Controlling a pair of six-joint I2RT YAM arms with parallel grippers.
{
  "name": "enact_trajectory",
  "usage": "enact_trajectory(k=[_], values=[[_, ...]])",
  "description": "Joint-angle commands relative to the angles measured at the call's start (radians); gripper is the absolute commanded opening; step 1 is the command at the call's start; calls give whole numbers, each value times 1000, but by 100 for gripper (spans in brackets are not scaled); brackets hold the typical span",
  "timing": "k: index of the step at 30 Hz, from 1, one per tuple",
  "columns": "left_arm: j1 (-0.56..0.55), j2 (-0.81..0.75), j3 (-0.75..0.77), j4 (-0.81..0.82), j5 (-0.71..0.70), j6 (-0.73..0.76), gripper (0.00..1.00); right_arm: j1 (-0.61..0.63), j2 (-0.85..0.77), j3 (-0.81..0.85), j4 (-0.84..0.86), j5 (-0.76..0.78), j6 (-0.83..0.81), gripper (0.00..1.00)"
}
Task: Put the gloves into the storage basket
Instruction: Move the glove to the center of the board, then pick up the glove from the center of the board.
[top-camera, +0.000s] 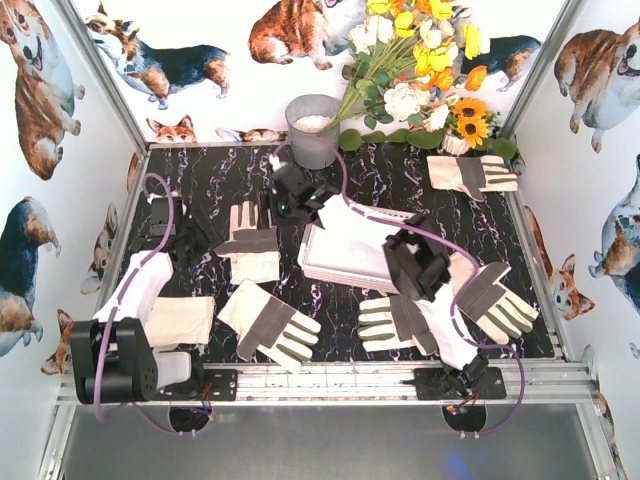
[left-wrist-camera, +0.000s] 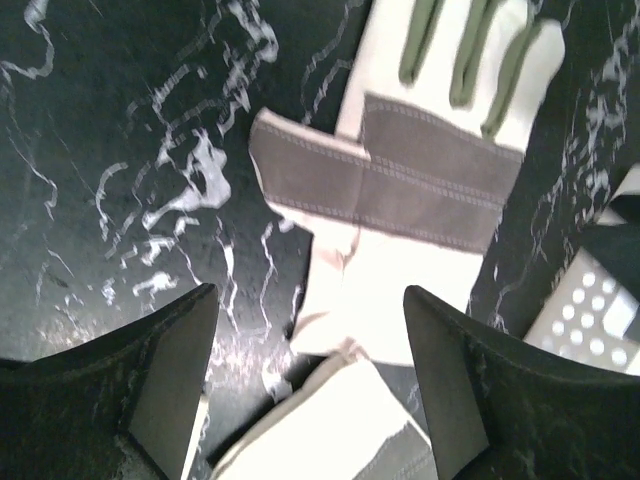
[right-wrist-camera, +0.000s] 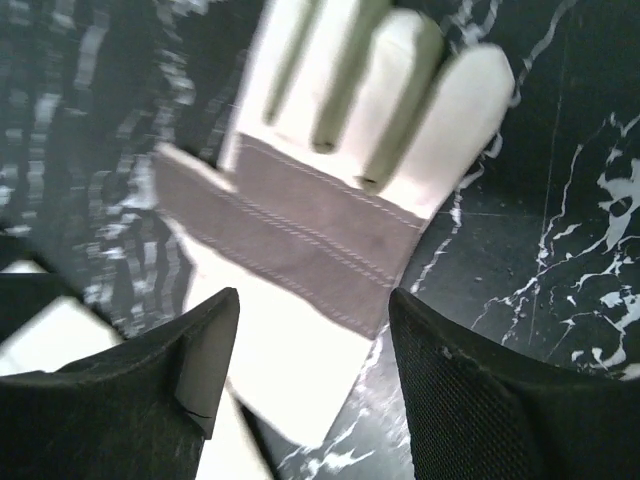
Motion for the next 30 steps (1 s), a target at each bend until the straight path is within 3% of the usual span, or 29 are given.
enact_trajectory(k=[1, 9, 15, 20, 27, 30], values=[[-19, -41, 1, -149, 101, 21, 69, 4, -206, -8, 98, -50, -51, 66], [-78, -116, -10, -321, 197, -57, 65, -16, -332, -120, 124, -109, -59, 68], [-262, -98, 13, -562, 168, -94, 65, -74, -493, -296, 133, -102, -81, 69], [-375, -137, -81, -593, 239, -200, 62, -154, -645, -486, 142, -89, -91, 69], [-435, -211, -195, -679, 284, -267, 54, -274, -835, -672, 68, -79, -123, 69], [-448, -205, -238, -641, 323, -304, 52, -301, -918, -735, 35, -72, -137, 70]])
